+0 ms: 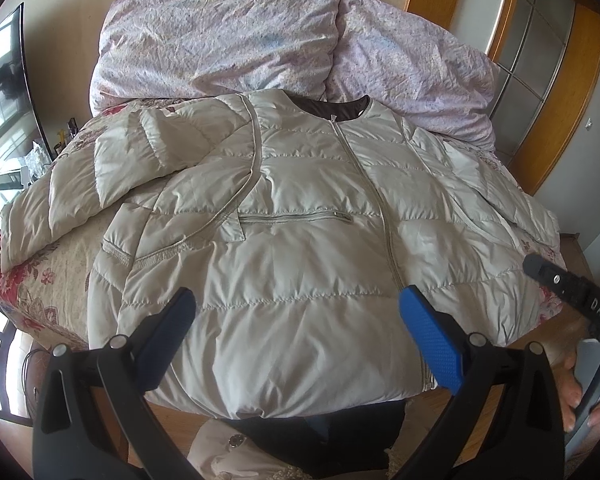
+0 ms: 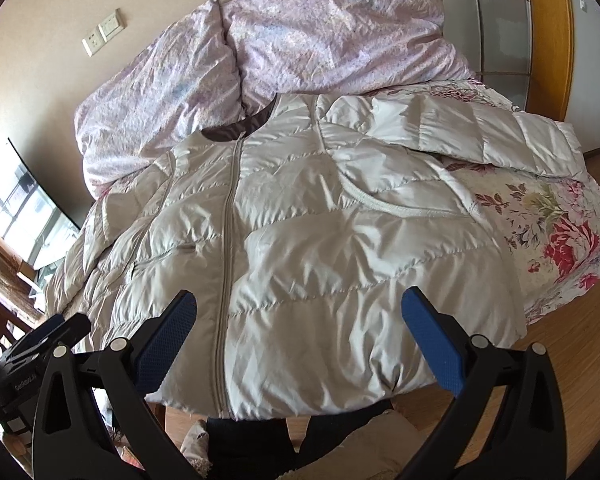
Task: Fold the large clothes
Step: 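Grasp the jacket sleeve with the right gripper and lift it toward the collar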
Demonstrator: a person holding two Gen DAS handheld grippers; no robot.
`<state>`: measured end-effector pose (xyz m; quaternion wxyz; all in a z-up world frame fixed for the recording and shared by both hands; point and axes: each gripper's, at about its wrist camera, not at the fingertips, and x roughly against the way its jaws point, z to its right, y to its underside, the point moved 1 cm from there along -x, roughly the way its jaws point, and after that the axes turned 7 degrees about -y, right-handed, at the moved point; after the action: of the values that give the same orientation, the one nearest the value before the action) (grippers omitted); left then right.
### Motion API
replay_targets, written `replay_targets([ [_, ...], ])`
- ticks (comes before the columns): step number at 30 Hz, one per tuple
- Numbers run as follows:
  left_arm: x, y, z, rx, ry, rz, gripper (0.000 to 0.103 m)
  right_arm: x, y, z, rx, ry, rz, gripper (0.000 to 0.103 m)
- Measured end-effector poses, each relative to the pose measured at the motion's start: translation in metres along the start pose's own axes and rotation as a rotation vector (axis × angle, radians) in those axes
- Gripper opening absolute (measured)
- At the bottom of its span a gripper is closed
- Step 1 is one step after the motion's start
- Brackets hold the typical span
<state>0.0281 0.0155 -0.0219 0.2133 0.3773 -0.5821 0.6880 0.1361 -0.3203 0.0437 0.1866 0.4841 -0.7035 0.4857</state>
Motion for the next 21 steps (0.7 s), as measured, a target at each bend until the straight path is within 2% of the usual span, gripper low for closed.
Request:
replay_targets([
  [3,-0.008,-0.006,-0.002,0.005,-0.009,-0.006,0.101,-0.005,-0.020,0.045,-0.114,-0.029,0.107,0.102],
  [7,-0.025,-0.018,-0.006,0.018,-0.014,-0.025,0.101,-0.015,-0.047,0.116,-0.310,0.016,0.144,0.102],
  [12,-0.053,-0.035,-0.010,0.051,0.037,-0.082,0.101,-0.026,-0.069,0.200,-0.535,0.035,0.197,0.102],
  [14,-0.063,-0.041,-0.011,0.066,0.070,-0.098,0.101,-0.031,-0.074,0.232,-0.631,0.042,0.215,0.089],
  [15,-0.068,-0.043,-0.012,0.073,0.087,-0.103,0.101,-0.034,-0.075,0.250,-0.687,0.047,0.222,0.088],
  [17,-0.076,-0.046,-0.012,0.085,0.115,-0.114,0.101,-0.040,-0.074,0.278,-0.780,0.053,0.232,0.076],
  [21,-0.085,-0.051,-0.011,0.082,0.145,-0.108,0.101,-0.053,-0.071,0.318,-0.913,0.046,0.236,0.069],
])
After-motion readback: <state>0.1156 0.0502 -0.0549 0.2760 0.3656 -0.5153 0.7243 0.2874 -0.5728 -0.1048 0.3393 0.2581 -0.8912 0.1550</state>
